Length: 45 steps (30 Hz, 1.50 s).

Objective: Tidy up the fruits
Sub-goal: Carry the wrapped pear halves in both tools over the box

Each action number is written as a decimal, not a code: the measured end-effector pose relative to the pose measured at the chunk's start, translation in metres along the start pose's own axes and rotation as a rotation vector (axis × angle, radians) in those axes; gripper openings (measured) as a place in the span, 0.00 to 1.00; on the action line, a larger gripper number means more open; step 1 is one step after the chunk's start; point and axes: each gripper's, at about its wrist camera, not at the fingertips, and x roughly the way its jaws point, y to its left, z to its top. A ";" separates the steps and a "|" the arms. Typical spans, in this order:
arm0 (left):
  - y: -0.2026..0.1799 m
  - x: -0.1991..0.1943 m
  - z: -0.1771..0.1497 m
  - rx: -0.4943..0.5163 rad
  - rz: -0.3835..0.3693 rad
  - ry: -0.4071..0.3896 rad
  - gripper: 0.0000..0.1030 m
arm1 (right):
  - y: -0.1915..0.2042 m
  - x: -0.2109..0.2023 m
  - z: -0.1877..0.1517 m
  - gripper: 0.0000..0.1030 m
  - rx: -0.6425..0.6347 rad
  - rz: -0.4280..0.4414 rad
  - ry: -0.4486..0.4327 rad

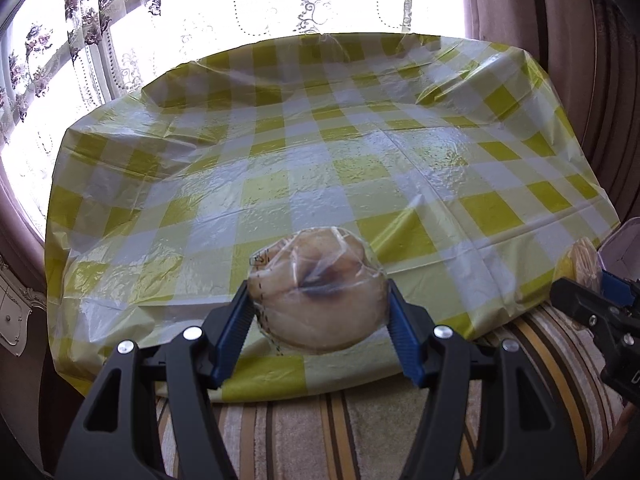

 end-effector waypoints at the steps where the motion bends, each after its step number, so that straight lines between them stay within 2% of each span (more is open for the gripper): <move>1: -0.003 -0.001 0.000 0.007 -0.004 -0.001 0.62 | -0.006 -0.003 -0.001 0.57 0.006 -0.008 -0.002; 16: -0.054 -0.013 0.004 0.098 -0.093 -0.023 0.62 | -0.091 -0.052 -0.016 0.57 0.094 -0.203 -0.034; 30: -0.123 -0.027 -0.003 0.231 -0.214 -0.045 0.62 | -0.157 -0.081 -0.040 0.57 0.154 -0.344 0.008; 33: -0.137 -0.031 -0.005 0.260 -0.239 -0.049 0.62 | -0.166 -0.083 -0.043 0.57 0.140 -0.383 0.025; 43: -0.187 -0.048 -0.008 0.360 -0.334 -0.081 0.62 | -0.201 -0.086 -0.057 0.57 0.151 -0.432 0.101; 45: -0.198 -0.053 -0.009 0.383 -0.366 -0.087 0.62 | -0.202 -0.087 -0.055 0.57 0.126 -0.469 0.111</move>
